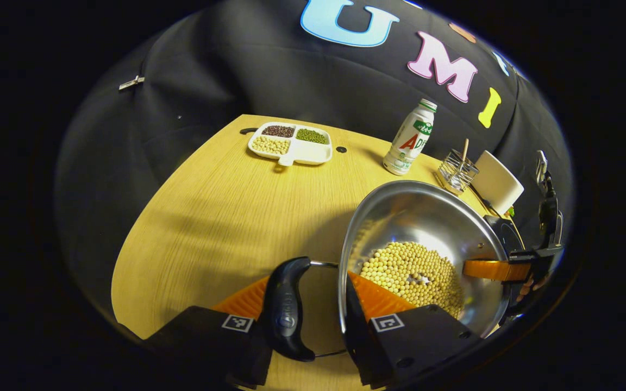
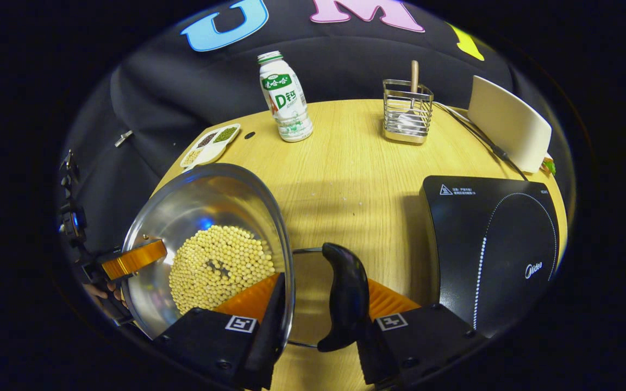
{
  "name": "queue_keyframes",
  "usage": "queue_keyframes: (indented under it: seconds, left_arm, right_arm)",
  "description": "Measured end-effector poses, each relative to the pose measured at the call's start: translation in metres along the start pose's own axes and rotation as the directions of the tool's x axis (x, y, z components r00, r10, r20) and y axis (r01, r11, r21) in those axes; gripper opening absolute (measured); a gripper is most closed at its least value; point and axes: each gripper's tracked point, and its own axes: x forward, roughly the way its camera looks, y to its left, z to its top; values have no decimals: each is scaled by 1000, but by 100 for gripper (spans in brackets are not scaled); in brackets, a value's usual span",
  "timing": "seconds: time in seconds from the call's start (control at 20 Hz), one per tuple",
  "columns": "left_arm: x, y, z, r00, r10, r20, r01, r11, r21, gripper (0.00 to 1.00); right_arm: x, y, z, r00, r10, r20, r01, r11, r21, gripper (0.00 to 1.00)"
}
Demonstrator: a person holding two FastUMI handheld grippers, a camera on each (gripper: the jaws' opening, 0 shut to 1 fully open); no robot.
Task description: First push the handle of the pot to place it horizontally, then grasp the pot with both hands and set it on the induction cooktop.
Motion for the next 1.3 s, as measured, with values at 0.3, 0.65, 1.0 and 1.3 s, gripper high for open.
queue_keyframes:
  seconds: [0.3, 0.65, 1.0, 1.3]
  left_arm:
    - [-15, -1, -7, 1000, 18, -14, -19, 999, -41, 61]
    - [-53, -22, 13, 999, 43, 33, -42, 999, -16, 61]
    - [-81, -83, 28, 998, 33, 49, -33, 999, 9, 61]
    - [-84, -150, 31, 999, 20, 49, -21, 1000, 18, 61]
  right_arm:
    - [-12, 2, -3, 1000, 12, -13, -12, 1000, -12, 62]
    - [-49, 0, 16, 999, 42, 33, -42, 999, -5, 61]
    - [-99, -41, 33, 996, 42, 79, -44, 999, 20, 61]
    - [-134, -100, 46, 994, 24, 102, -28, 999, 37, 61]
